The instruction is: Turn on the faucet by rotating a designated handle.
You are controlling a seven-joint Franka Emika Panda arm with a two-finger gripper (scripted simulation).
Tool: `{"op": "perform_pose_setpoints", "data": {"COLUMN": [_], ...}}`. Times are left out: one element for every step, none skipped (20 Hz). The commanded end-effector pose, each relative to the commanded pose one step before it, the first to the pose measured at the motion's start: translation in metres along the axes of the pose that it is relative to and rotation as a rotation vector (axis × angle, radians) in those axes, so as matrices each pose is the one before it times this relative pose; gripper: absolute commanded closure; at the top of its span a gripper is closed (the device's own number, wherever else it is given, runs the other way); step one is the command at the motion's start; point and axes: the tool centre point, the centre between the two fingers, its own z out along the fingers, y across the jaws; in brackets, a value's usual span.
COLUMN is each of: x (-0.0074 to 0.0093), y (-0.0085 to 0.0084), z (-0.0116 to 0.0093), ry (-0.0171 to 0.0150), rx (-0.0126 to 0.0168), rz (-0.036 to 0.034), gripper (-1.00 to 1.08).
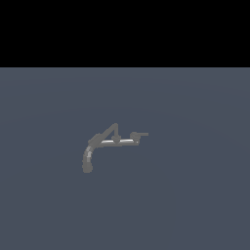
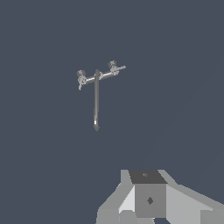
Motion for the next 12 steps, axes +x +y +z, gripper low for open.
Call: {"op": "perform_pose_setpoints", "data": {"x": [0.0082, 0.00374, 0.00389, 0.00402, 0.00413, 0.00416, 0.00417, 0.00419, 0.0042, 0.00421, 0.00422, 0.00423], "y": [-0.00658, -0.00301, -0.00312, -0.00323, -0.00331, -0.00333, -0.00334, -0.00336, -0.00337, -0.00337, -0.00338, -0.00338], "z": [0.01557, 0.00685, 0.0071, 0.00733, 0.0075, 0.00753, 0.00754, 0.00755, 0.00756, 0.00756, 0.00756, 0.00755], "ry": [-0.00171, -0.00059, -0.00061, -0.00063, -0.00065, -0.00066, -0.00066, -0.00066, -0.00067, -0.00067, -0.00068, -0.00068], "rx": [-0.00019, -0.0001, -0.0001, -0.00009, -0.00008, -0.00008, -0.00007, -0.00005, -0.00004, -0.00003, -0.00002, -0.00001], "rz": [0.05071, 0.02254, 0.02336, 0.02409, 0.02463, 0.02473, 0.02475, 0.02477, 0.02478, 0.02477, 0.02475, 0.02472], "gripper": [1.08, 1.08, 1.08, 1.08, 1.08, 1.08, 1.08, 1.08, 1.08, 1.08, 1.08, 1.08]}}
